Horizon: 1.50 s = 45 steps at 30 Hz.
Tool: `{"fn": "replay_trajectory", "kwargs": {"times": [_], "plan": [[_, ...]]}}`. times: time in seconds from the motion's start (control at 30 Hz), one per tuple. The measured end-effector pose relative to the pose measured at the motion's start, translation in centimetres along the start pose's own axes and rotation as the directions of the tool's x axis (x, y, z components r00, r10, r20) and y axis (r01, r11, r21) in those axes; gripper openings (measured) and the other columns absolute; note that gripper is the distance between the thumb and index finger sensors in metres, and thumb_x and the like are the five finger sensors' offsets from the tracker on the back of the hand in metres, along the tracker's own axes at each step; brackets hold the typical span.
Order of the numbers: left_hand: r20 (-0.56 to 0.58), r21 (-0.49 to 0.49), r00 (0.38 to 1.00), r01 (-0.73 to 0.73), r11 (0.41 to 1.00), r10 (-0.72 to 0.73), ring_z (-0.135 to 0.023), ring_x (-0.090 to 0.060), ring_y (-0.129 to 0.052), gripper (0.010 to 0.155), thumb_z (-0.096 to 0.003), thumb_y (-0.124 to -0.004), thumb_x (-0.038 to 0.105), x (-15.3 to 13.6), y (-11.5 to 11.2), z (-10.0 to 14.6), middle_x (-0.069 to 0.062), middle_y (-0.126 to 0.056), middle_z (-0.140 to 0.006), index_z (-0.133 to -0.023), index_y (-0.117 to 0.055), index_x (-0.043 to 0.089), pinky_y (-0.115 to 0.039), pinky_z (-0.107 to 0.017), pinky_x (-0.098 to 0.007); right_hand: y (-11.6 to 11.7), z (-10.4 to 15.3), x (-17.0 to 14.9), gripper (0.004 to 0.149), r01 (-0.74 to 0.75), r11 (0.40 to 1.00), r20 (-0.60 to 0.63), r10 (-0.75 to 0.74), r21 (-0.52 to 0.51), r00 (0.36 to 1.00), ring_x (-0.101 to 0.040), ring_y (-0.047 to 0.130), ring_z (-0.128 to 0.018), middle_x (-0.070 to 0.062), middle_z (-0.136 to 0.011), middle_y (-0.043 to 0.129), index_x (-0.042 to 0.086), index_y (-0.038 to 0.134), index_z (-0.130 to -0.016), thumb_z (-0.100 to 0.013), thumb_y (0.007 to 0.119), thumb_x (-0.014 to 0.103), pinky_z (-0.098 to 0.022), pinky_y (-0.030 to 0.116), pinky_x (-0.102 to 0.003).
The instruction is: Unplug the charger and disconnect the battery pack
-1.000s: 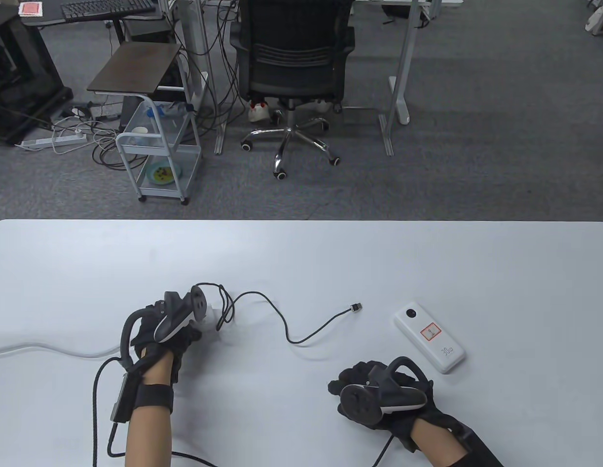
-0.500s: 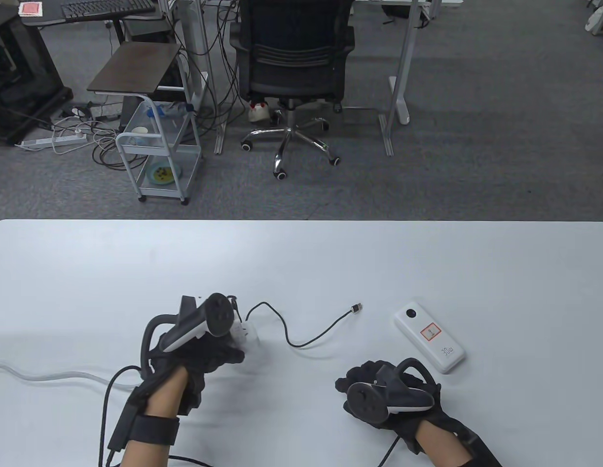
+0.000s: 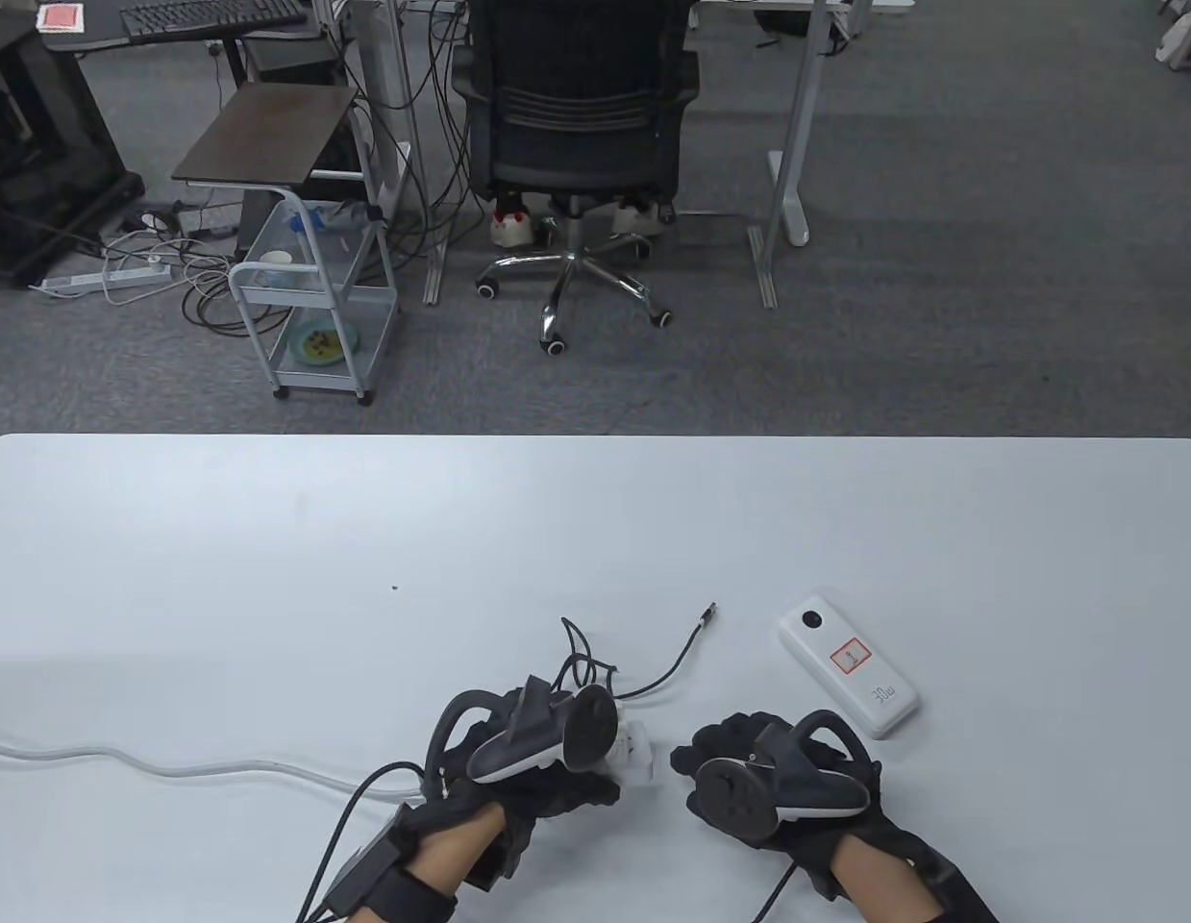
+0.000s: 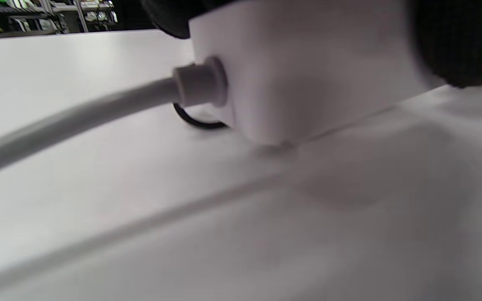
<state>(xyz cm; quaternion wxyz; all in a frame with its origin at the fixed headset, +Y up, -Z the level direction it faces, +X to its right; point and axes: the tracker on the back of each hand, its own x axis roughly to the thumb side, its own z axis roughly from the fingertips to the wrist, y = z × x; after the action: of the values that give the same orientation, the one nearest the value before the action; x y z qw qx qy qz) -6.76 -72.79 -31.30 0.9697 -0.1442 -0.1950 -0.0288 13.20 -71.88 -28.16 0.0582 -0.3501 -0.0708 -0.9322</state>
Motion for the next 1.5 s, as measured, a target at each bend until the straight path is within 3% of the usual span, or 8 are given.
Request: {"fn": "replay_trajectory", "kwargs": {"times": [0.07, 0.27, 0.4, 0.5, 0.93, 1.0, 1.2, 1.5], "plan": [[0.000, -0.021, 1.000, 0.022, 1.000, -0.022, -0.105, -0.021, -0.088, 0.083, -0.0347, -0.086, 0.077, 0.4, -1.3, -0.2, 0.006, -0.083, -0.109, -0.104, -0.078, 0.032, -0.066, -0.085, -0.044, 0.0, 0.1, -0.2, 0.054, 0.011, 1.000, -0.006, -0.011, -0.003, 1.000, -0.038, 0.074, -0.093, -0.008, -0.109, 0.072, 0.028, 0.066, -0.104, -0.055, 0.060, 0.049, -0.068, 0.063, -0.059], [-0.040, 0.093, 0.973, 0.232, 0.968, -0.229, -0.106, -0.017, -0.088, 0.082, -0.0331, -0.087, 0.077, 2.1, -2.2, 0.6, 0.010, -0.082, -0.110, -0.104, -0.076, 0.037, -0.068, -0.085, -0.041, 0.2, 0.2, -0.1, 0.054, -0.004, 1.000, -0.018, 0.004, 0.003, 1.000, -0.037, 0.075, -0.093, -0.007, -0.109, 0.072, 0.028, 0.066, -0.104, -0.055, 0.059, 0.050, -0.068, 0.063, -0.059], [-0.045, 0.098, 0.970, 0.242, 0.965, -0.239, -0.106, -0.017, -0.088, 0.082, -0.0326, -0.086, 0.077, 2.2, -2.3, 0.8, 0.011, -0.082, -0.110, -0.104, -0.075, 0.038, -0.068, -0.084, -0.041, 0.6, 0.0, 0.1, 0.054, -0.022, 1.000, -0.025, 0.022, 0.013, 0.999, -0.036, 0.076, -0.093, -0.005, -0.109, 0.072, 0.029, 0.065, -0.104, -0.055, 0.059, 0.051, -0.068, 0.065, -0.058], [-0.042, 0.130, 0.967, 0.253, 0.959, -0.250, -0.106, -0.018, -0.088, 0.083, -0.0323, -0.085, 0.078, 2.2, -2.5, 0.9, 0.011, -0.081, -0.111, -0.104, -0.075, 0.037, -0.068, -0.084, -0.041, 0.5, -0.1, -0.3, 0.055, 0.090, 0.996, -0.032, -0.089, 0.015, 0.995, -0.036, 0.076, -0.092, -0.006, -0.109, 0.072, 0.029, 0.064, -0.104, -0.055, 0.058, 0.051, -0.068, 0.065, -0.057], [-0.014, 0.095, 0.989, 0.149, 0.984, -0.148, -0.111, -0.020, -0.082, 0.091, -0.0307, -0.083, 0.080, 0.8, -1.6, 1.8, 0.009, -0.072, -0.117, -0.109, -0.068, 0.037, -0.066, -0.086, -0.042, 1.4, -0.6, -1.2, 0.055, 0.139, 0.990, -0.070, -0.138, 0.005, 0.988, -0.036, 0.076, -0.092, -0.006, -0.108, 0.072, 0.029, 0.065, -0.104, -0.055, 0.059, 0.051, -0.067, 0.066, -0.057], [-0.007, 0.132, 0.986, 0.165, 0.977, -0.166, -0.110, -0.018, -0.083, 0.088, -0.0320, -0.083, 0.080, 0.6, -1.6, 2.1, 0.010, -0.074, -0.116, -0.108, -0.070, 0.038, -0.067, -0.086, -0.042, 1.0, -0.7, -1.0, 0.055, 0.181, 0.983, -0.041, -0.182, -0.023, 0.982, -0.035, 0.077, -0.091, -0.006, -0.108, 0.072, 0.029, 0.064, -0.104, -0.055, 0.058, 0.052, -0.066, 0.067, -0.056], [-0.041, 0.105, 0.993, 0.110, 0.988, -0.106, -0.109, -0.019, -0.085, 0.079, -0.0377, -0.083, 0.072, -0.3, -1.9, 2.5, 0.009, -0.076, -0.115, -0.108, -0.070, 0.038, -0.067, -0.085, -0.042, -0.6, -1.3, 0.9, 0.056, 0.308, 0.927, 0.019, -0.312, -0.212, 0.950, -0.036, 0.078, -0.090, -0.007, -0.107, 0.073, 0.029, 0.065, -0.104, -0.054, 0.061, 0.054, -0.064, 0.069, -0.056], [-0.054, 0.116, 0.996, 0.075, 0.990, -0.069, -0.107, -0.018, -0.087, 0.077, -0.0369, -0.085, 0.070, -0.5, -2.1, 2.5, 0.010, -0.077, -0.114, -0.106, -0.071, 0.038, -0.068, -0.085, -0.041, -0.3, -4.1, 1.2, 0.068, 0.438, 0.880, 0.031, -0.440, -0.183, 0.897, -0.036, 0.076, -0.091, -0.008, -0.110, 0.069, 0.025, 0.058, -0.108, -0.050, 0.065, 0.060, -0.065, 0.068, -0.056]]}}
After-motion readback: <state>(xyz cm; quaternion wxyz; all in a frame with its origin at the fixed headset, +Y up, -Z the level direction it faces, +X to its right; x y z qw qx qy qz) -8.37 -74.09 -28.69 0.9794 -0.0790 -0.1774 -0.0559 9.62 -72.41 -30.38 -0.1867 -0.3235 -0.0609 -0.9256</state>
